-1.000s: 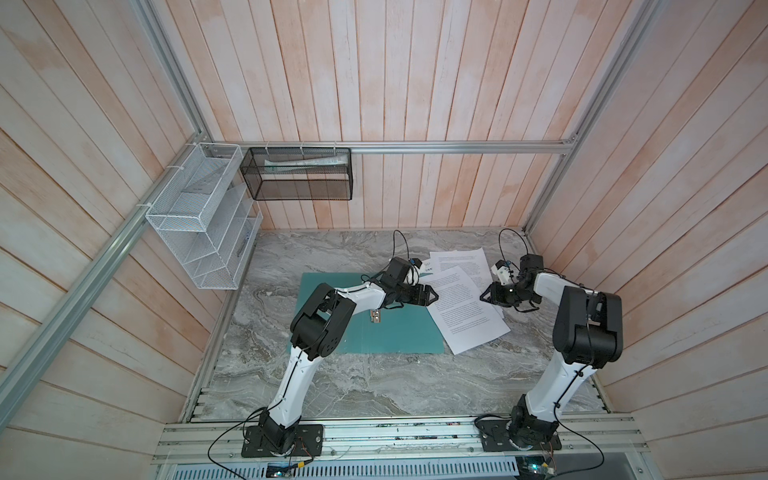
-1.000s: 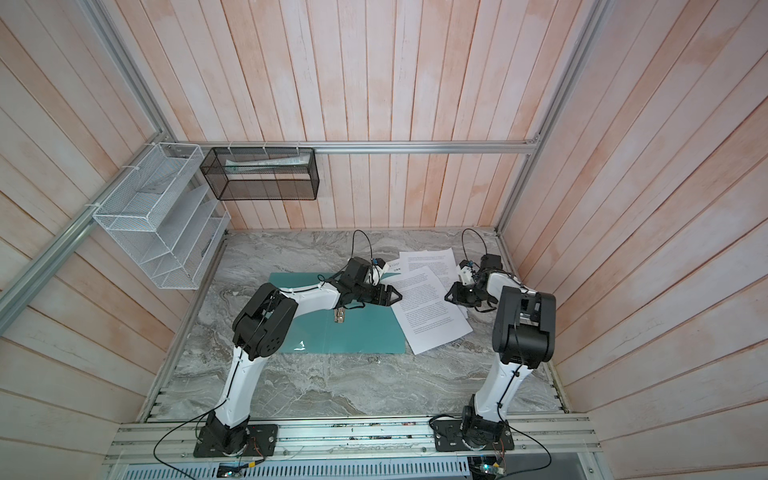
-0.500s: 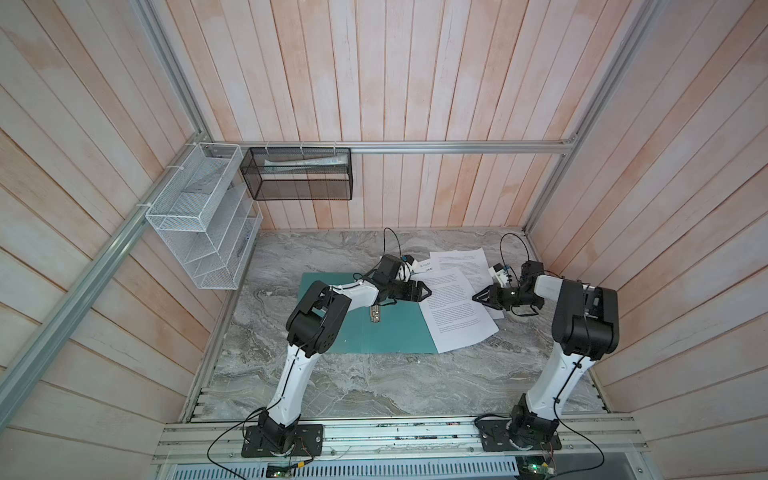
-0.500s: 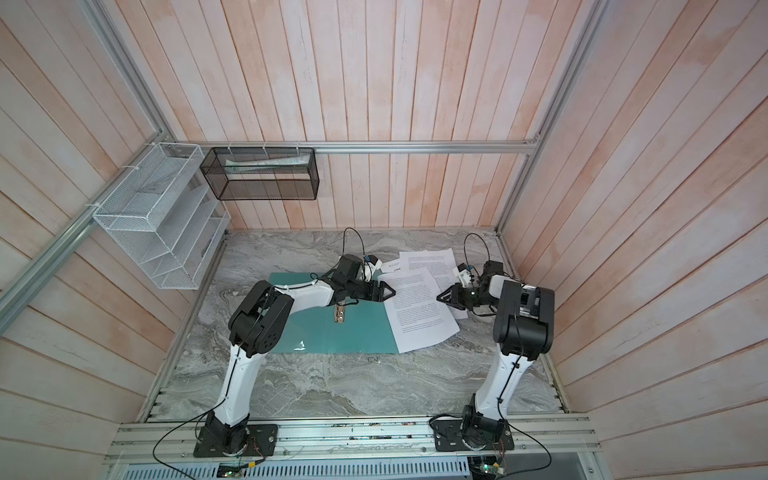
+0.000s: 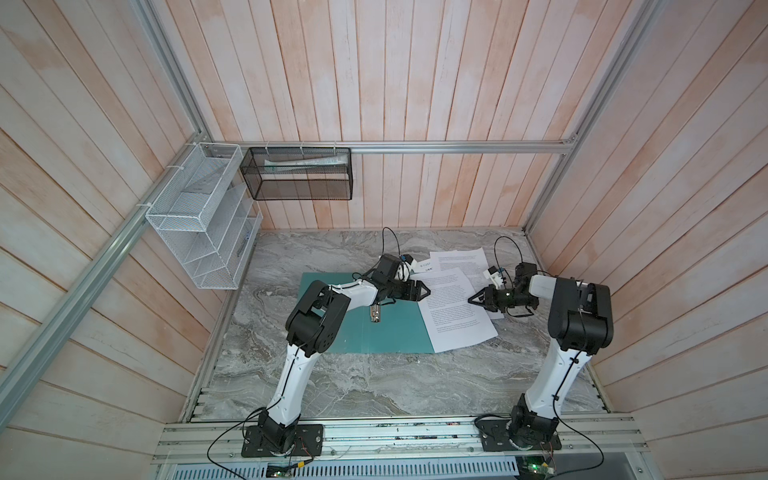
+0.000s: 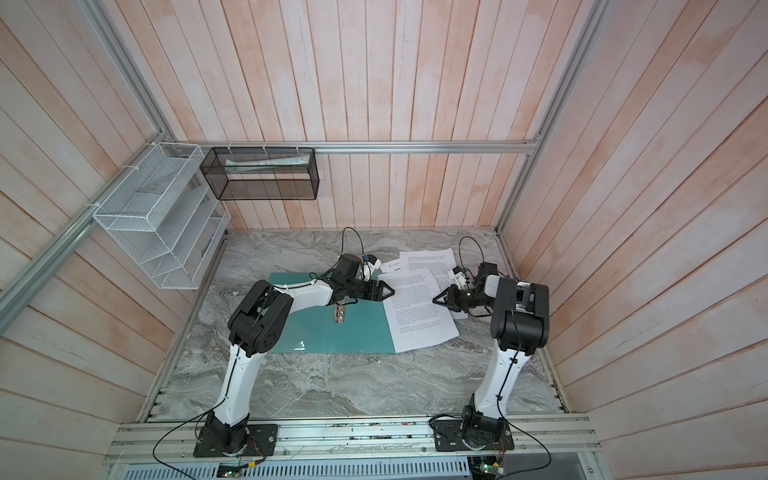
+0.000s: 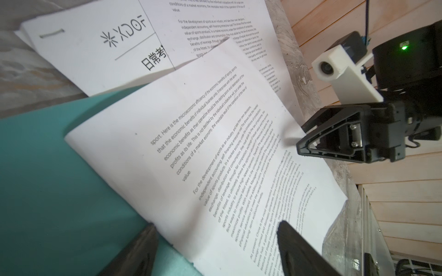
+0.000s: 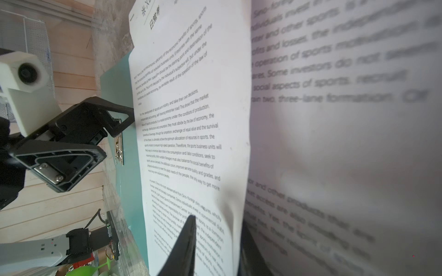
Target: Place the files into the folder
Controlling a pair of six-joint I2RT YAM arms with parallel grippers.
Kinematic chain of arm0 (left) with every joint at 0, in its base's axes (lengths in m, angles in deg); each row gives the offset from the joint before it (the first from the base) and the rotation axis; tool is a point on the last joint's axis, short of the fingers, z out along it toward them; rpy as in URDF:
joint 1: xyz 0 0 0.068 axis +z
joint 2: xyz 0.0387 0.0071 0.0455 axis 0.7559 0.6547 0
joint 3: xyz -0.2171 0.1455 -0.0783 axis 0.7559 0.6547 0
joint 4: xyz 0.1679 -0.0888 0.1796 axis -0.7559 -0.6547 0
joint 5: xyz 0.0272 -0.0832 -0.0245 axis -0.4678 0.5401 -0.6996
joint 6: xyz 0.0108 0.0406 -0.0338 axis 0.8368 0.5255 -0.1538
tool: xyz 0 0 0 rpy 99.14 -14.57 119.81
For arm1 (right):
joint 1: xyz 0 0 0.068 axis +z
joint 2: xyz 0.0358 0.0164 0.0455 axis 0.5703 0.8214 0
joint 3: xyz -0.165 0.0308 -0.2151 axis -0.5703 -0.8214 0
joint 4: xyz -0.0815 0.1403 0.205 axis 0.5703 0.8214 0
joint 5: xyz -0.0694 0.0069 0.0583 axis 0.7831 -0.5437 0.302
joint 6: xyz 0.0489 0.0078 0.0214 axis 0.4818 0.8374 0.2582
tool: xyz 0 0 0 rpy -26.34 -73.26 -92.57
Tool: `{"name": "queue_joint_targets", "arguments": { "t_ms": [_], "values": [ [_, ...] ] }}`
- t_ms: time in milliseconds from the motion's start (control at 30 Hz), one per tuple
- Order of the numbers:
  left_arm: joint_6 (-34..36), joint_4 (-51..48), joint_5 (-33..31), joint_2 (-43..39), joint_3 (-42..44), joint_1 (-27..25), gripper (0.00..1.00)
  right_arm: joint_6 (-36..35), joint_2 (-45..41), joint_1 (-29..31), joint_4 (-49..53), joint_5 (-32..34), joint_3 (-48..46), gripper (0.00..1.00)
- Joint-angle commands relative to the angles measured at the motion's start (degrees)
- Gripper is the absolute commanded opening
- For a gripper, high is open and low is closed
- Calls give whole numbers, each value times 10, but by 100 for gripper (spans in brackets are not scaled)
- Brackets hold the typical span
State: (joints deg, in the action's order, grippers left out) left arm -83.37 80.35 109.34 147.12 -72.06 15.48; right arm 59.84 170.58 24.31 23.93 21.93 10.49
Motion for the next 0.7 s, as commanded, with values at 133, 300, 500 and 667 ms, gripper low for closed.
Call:
{"name": "queue_joint_targets", "arguments": {
  "t_ms": [133, 300, 500, 667],
  "values": [
    [-4, -61, -13, 33, 14, 6, 80, 41, 5, 10, -19, -64, 2, 0],
    [-12, -58, -7, 4, 29, 10, 80, 96, -24, 21, -59, -98, -14, 0],
    [-23, -73, -4, -63, 39, 17, 80, 211, -71, 58, -152, -135, -55, 0],
    [-31, -101, -16, -119, 37, 18, 84, 364, -145, 87, -335, -140, -145, 0]
  ]
}}
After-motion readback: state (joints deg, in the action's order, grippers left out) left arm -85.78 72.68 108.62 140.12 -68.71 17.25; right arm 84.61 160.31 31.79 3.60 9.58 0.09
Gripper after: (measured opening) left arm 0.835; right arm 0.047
